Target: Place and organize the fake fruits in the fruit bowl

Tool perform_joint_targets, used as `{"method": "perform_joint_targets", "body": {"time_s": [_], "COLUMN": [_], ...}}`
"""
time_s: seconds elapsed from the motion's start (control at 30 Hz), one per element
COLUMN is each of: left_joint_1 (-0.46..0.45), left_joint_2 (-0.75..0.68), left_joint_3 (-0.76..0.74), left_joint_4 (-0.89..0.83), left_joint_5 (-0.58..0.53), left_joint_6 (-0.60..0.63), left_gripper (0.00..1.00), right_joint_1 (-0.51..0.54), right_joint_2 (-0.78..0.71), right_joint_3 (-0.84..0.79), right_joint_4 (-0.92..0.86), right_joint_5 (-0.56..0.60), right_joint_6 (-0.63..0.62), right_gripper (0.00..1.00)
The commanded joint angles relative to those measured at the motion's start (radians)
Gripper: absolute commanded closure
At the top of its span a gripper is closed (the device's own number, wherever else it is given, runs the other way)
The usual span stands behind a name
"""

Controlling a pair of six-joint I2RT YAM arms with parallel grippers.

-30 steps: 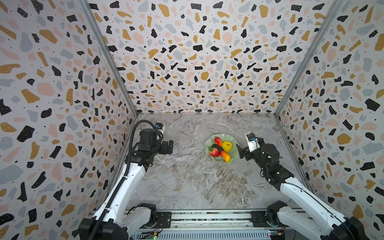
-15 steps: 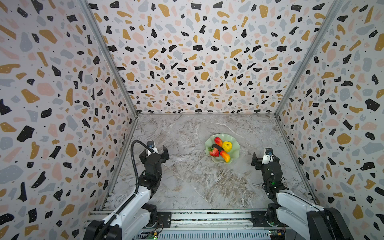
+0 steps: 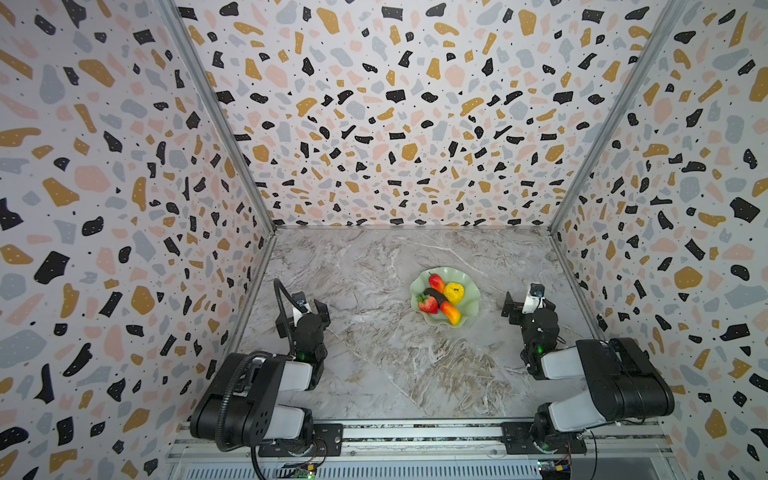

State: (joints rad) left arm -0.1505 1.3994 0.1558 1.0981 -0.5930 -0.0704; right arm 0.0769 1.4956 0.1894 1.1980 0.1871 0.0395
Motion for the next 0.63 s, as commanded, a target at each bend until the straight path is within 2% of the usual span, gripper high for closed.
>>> {"method": "perform_joint_targets", "body": {"time_s": [0.0, 0.23, 0.6], "left_joint_1": [0.007, 0.008, 0.007], "left_joint_2": [-0.003, -0.005, -0.007], "left_joint_3": [0.000, -0.006, -0.007], "left_joint_4": [0.115, 0.126, 0.127], "left_joint_5": [0.030, 0.025, 0.024], "left_joint_6": [0.003, 0.004, 0.003], "left_gripper": [0.00, 0.00, 0.01], "right_joint_1": [-0.002, 0.026, 0.024], "right_joint_2": [-0.006, -0.004, -0.006], "right_joint_3": [0.001, 0.003, 0.004], "right_joint_4": [0.080, 0.080, 0.073], "right_joint_5": [-0.046, -0.003, -0.006], "right_joint_6": [-0.010, -0.026, -0.027], "right_gripper": [0.01, 0.01, 0.01]}}
